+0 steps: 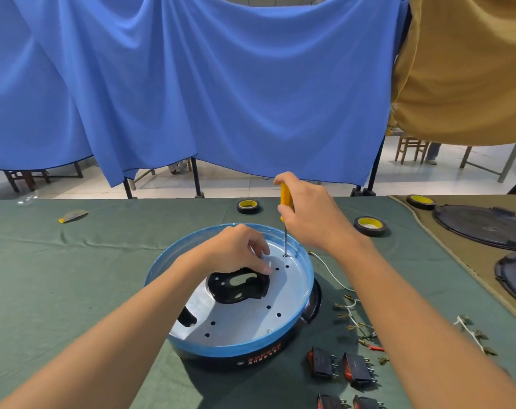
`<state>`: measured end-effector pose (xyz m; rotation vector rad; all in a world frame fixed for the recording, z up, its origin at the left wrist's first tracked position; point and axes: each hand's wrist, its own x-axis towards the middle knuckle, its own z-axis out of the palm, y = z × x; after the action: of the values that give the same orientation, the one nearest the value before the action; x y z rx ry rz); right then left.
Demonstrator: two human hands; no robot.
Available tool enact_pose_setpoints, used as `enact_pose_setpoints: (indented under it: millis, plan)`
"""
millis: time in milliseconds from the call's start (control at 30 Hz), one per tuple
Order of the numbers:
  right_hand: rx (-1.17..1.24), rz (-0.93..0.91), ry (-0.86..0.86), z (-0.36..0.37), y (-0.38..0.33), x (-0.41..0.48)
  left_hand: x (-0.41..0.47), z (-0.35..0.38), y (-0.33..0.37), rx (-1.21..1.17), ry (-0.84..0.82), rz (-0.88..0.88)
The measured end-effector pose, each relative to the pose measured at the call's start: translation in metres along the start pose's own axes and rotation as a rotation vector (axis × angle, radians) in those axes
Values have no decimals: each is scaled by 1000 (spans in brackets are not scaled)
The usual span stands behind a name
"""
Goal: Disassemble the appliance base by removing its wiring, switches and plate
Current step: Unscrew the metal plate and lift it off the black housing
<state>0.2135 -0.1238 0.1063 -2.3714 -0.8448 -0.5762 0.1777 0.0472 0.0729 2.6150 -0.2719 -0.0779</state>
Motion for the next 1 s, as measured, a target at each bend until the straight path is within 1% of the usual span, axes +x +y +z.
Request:
enact_pose_setpoints:
  millis: [133, 200, 300, 467, 533, 767, 867, 1000]
  plan:
    - [35, -22, -27, 0, 1, 0, 5, 9, -5, -31, 79, -20]
    - [60, -17, -19, 1, 2, -2, 6, 12, -6, 6, 100, -24]
    - [104, 13, 24, 4, 5, -4, 6, 11, -6, 60, 82, -22]
    - [111, -6, 140, 15, 7, -9, 0, -2, -10, -35, -28, -56]
    - [114, -8, 137, 18, 7, -9, 2, -4, -12, -28, -41, -61]
    - [144, 4, 114, 21, 9, -8, 4, 2, -19, 22, 29, -52]
    - [152, 14, 109, 19, 9, -8, 3, 1, -17, 57, 23, -44]
    - [154, 6, 103, 17, 10, -11, 5, -2, -17, -8, 5, -58]
